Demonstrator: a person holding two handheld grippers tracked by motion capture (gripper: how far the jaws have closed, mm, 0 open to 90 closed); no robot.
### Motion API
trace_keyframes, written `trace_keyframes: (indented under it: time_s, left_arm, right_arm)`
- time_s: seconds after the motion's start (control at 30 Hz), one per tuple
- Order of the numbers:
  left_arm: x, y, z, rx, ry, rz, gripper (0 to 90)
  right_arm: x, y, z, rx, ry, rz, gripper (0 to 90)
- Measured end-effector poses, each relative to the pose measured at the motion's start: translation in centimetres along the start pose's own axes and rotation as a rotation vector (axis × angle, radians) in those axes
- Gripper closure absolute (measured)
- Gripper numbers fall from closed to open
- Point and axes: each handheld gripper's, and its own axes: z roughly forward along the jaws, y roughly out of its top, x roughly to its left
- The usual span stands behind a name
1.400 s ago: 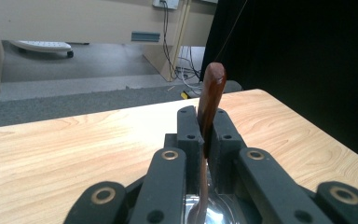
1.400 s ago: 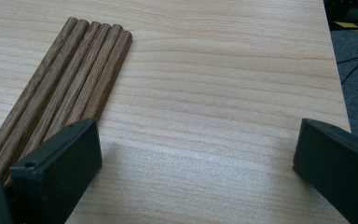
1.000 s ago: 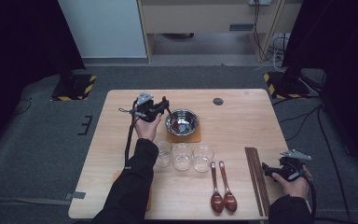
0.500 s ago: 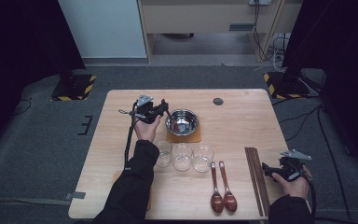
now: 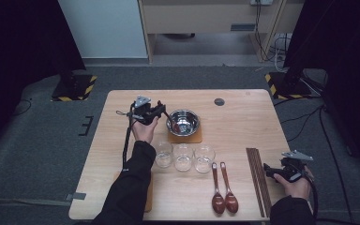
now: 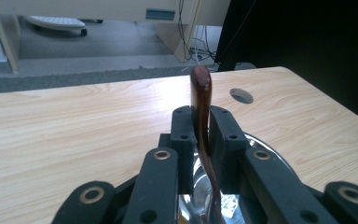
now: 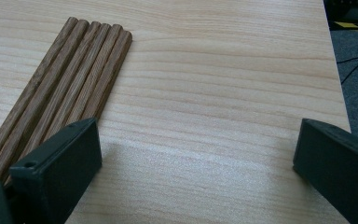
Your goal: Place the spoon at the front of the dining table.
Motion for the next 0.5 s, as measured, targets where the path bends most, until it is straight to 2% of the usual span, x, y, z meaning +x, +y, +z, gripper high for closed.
trace_keyframes:
  time_s: [0.13,0.5]
  left_arm:
    - [0.26,-0.18,-0.06,0.011,0.011,0.003,77.8]
    - [0.79,-0.85,-0.17,0.041,0.007,0.007,73.5]
  right_arm:
    - [0.0,0.0,0.0,0.0,0.0,0.0,1.1]
    - [-0.01,0.0,0.0,0.0,0.0,0.0,1.1]
